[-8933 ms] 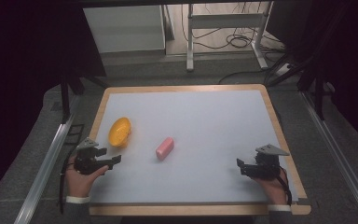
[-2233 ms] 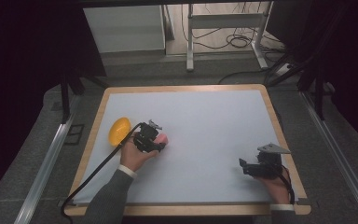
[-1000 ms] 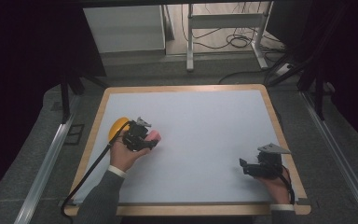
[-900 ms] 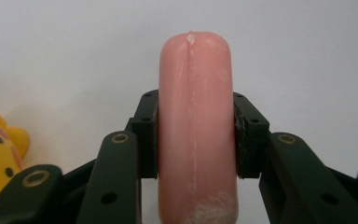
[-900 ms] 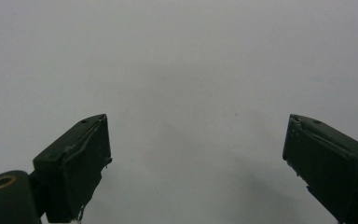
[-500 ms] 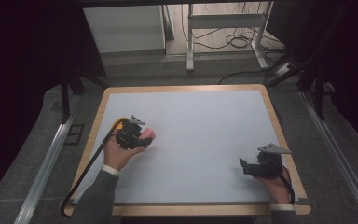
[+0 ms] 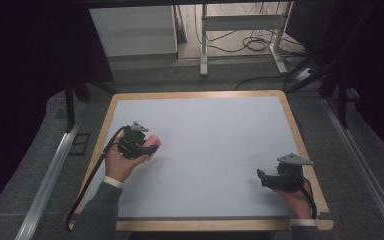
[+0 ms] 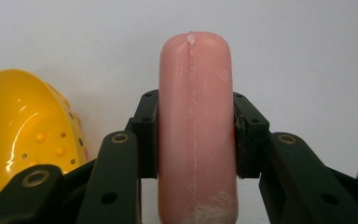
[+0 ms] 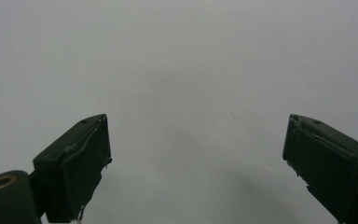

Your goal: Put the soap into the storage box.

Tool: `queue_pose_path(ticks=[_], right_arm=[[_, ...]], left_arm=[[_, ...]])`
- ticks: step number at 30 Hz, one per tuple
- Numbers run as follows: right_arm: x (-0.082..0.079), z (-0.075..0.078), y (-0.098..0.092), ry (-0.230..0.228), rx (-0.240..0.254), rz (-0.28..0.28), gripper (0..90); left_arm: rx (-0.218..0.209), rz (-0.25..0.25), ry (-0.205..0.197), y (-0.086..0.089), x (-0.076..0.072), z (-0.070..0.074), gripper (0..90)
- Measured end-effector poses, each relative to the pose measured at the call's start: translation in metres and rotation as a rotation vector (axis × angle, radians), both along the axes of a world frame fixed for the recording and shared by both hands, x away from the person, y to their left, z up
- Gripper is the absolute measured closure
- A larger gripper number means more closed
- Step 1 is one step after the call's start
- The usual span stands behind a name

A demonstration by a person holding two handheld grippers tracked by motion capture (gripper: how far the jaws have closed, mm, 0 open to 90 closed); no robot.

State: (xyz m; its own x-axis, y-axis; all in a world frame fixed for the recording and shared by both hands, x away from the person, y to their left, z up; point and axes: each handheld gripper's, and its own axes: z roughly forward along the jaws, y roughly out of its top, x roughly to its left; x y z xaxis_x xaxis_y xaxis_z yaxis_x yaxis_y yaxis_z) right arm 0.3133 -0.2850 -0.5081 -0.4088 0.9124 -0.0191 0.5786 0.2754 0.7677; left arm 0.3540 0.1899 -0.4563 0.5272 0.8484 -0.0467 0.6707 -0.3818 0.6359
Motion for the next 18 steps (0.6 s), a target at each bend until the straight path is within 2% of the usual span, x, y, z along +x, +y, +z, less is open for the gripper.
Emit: queue_pose_path(ticks=[18], right_arm=[[-0.001, 0.002, 0.001, -0.005, 0.001, 0.005, 7.3]], left_arm=[[-0.004, 0.039, 0.002, 0.020, 0.000, 0.002, 60.3]])
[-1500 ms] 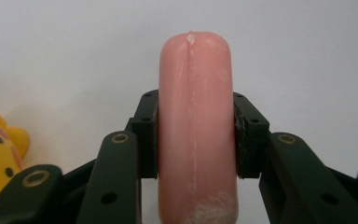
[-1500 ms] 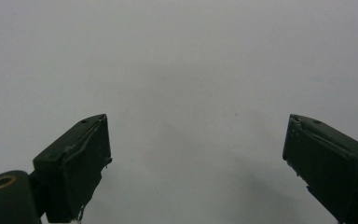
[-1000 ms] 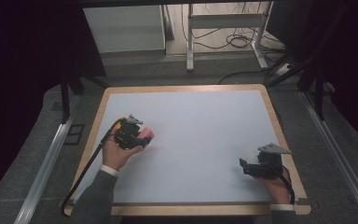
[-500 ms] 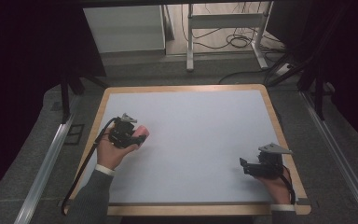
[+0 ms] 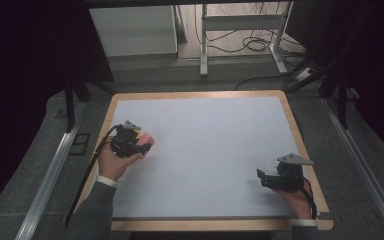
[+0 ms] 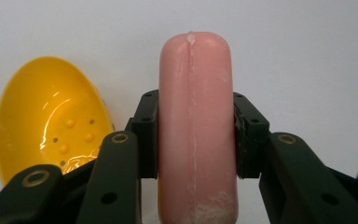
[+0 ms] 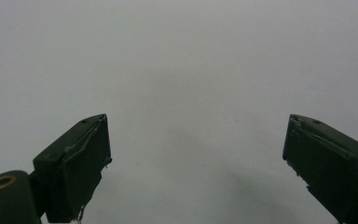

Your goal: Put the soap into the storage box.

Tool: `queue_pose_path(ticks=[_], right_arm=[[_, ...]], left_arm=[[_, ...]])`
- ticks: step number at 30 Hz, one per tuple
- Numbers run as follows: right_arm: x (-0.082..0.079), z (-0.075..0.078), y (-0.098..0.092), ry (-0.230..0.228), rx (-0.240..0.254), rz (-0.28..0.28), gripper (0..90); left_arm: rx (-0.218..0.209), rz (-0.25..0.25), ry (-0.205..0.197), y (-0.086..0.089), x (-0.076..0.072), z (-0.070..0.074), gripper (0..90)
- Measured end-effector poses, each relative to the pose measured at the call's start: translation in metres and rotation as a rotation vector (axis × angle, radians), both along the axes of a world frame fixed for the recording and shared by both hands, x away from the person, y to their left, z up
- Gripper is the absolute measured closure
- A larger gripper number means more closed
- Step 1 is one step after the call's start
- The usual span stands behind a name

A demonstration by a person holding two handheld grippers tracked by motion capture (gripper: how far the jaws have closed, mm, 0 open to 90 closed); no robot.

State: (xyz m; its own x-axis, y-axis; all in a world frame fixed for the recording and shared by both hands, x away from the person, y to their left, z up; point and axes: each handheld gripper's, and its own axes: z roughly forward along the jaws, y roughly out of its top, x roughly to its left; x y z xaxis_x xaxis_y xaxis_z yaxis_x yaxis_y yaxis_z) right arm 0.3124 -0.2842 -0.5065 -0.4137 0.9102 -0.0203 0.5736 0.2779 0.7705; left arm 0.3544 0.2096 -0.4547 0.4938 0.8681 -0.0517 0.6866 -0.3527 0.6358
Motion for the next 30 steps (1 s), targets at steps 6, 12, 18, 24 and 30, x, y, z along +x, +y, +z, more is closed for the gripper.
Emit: queue_pose_path(ticks=[6, 12, 18, 24, 30], right_arm=[[0.000, 0.000, 0.001, -0.005, 0.001, 0.005, 7.3], [0.000, 0.000, 0.001, -0.004, -0.002, 0.007, 7.3], [0.000, 0.000, 0.001, -0.003, -0.005, 0.006, 7.3], [0.000, -0.001, 0.001, -0.002, -0.007, 0.003, 7.3], [0.000, -0.001, 0.001, -0.002, -0.005, 0.006, 7.3]], left_arm=[[-0.005, 0.016, 0.000, 0.007, -0.001, 0.000, 60.3], [-0.009, 0.032, 0.000, 0.014, 0.000, 0.000, 60.4], [-0.011, 0.048, 0.005, 0.019, 0.001, -0.001, 60.3], [-0.011, 0.064, 0.006, 0.027, 0.001, -0.001, 60.3], [-0.014, 0.084, 0.005, 0.033, 0.002, -0.002, 60.4]])
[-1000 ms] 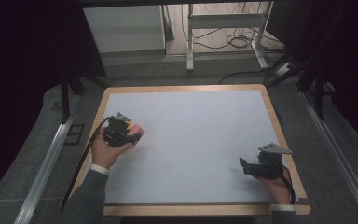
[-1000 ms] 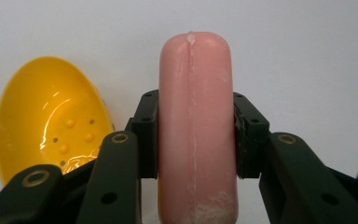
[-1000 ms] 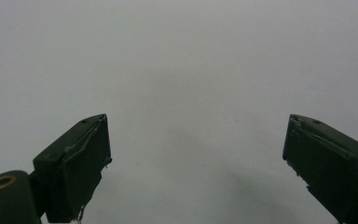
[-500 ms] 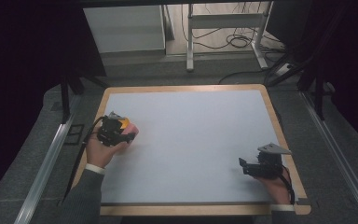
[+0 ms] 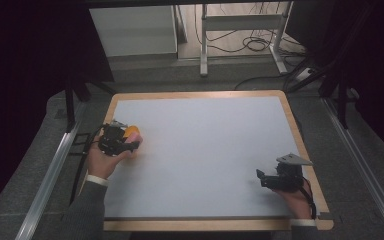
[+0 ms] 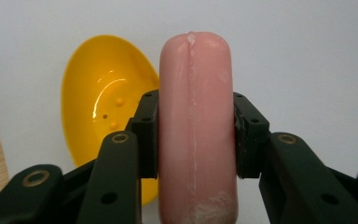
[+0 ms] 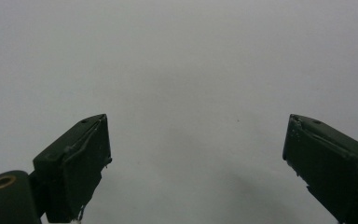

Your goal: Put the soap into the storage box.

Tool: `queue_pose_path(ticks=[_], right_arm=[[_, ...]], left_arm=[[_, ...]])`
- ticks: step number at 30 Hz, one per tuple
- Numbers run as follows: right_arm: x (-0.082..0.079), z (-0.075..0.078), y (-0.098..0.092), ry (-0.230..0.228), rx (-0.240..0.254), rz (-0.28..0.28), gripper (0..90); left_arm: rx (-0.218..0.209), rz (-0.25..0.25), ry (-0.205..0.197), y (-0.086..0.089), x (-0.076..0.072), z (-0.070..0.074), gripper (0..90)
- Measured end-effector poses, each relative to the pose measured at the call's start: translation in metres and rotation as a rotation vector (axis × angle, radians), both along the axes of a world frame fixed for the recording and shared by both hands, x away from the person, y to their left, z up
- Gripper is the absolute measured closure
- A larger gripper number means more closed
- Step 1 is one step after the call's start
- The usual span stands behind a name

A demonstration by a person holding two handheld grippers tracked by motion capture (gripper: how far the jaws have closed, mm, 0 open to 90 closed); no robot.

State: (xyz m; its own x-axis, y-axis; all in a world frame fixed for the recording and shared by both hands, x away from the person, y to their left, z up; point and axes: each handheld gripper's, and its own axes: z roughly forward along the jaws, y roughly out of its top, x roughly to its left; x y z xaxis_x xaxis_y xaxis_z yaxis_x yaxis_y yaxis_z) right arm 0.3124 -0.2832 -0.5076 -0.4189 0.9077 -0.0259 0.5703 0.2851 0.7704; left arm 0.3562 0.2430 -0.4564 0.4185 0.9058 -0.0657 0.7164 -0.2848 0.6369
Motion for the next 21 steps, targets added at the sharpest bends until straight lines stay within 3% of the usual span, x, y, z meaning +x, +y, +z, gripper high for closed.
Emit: queue_pose_path(ticks=[21], right_arm=[[0.000, -0.001, -0.001, 0.004, -0.004, 0.000, 7.3]], left_arm=[[-0.029, 0.065, 0.010, 0.024, 0.011, 0.000, 60.3]])
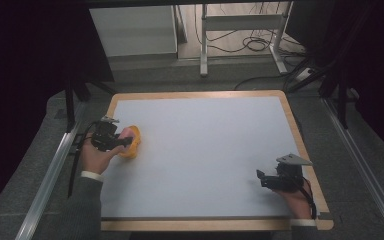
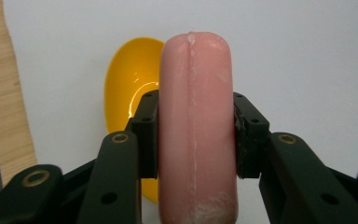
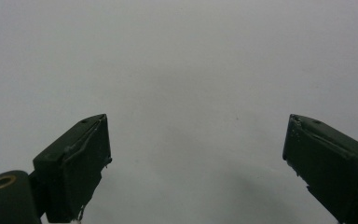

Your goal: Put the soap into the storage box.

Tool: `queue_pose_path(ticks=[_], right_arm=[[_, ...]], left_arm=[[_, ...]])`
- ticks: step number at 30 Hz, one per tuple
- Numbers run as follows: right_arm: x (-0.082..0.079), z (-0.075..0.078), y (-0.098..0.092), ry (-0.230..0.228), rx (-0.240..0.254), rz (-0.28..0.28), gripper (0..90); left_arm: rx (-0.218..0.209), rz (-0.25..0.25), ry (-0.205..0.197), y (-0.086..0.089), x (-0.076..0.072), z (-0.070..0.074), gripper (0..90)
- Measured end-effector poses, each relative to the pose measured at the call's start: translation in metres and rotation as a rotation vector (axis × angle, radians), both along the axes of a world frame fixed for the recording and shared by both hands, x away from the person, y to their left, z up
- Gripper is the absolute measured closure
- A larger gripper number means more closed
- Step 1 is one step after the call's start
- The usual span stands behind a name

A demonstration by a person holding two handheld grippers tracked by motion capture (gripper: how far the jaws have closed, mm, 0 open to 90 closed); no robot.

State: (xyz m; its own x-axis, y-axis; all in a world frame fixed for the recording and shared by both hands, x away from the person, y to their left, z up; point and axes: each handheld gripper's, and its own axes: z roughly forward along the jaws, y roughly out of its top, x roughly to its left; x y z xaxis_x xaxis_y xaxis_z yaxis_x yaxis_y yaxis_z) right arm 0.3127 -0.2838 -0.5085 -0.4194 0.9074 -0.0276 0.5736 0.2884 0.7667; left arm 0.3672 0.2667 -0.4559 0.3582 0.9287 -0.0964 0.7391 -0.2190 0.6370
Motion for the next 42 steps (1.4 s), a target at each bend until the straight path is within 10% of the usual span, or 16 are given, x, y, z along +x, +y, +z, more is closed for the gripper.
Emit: queue_pose_path(ticks=[42], right_arm=[[0.001, -0.002, 0.000, 0.006, -0.008, -0.001, 7.3]], left_arm=[[0.018, 0.041, 0.091, 0.002, 0.036, -0.031, 60.2]])
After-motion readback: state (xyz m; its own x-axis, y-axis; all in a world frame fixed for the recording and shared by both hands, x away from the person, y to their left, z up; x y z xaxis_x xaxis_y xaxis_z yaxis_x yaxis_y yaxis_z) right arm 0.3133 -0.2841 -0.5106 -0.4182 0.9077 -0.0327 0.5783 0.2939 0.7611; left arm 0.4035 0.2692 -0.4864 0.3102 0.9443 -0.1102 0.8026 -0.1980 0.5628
